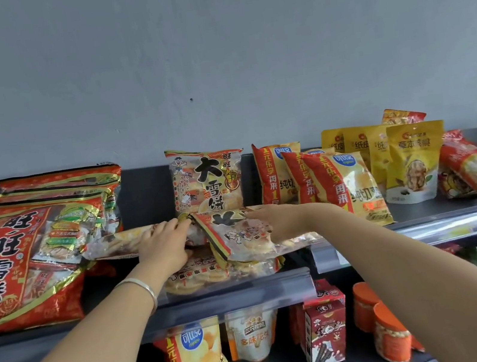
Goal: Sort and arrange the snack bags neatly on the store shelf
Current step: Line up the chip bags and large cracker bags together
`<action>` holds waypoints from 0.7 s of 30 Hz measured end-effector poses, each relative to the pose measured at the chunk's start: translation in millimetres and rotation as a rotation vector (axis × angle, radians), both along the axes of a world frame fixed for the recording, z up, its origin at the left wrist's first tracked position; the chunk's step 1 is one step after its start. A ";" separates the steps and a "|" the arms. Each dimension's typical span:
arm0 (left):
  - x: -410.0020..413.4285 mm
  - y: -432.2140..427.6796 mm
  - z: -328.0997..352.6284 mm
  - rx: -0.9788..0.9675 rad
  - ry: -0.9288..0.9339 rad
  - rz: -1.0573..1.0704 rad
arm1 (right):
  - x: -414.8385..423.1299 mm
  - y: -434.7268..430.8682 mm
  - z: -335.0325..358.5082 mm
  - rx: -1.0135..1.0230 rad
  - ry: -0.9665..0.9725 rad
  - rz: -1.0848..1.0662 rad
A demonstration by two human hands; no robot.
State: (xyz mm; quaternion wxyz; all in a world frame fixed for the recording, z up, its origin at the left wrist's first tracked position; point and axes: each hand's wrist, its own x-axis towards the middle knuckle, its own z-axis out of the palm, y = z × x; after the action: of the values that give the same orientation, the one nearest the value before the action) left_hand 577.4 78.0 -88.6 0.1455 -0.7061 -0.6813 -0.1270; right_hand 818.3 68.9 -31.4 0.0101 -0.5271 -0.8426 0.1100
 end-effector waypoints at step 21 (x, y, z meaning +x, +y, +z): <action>16.1 0.1 -6.8 0.096 0.078 0.057 | 9.6 -1.9 -14.9 0.307 0.096 -0.019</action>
State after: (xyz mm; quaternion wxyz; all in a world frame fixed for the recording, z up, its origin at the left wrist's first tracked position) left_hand 593.5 78.1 -95.4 0.2091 -0.6832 -0.6879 -0.1277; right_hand 827.9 67.0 -46.3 0.1319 -0.5215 -0.8430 0.0049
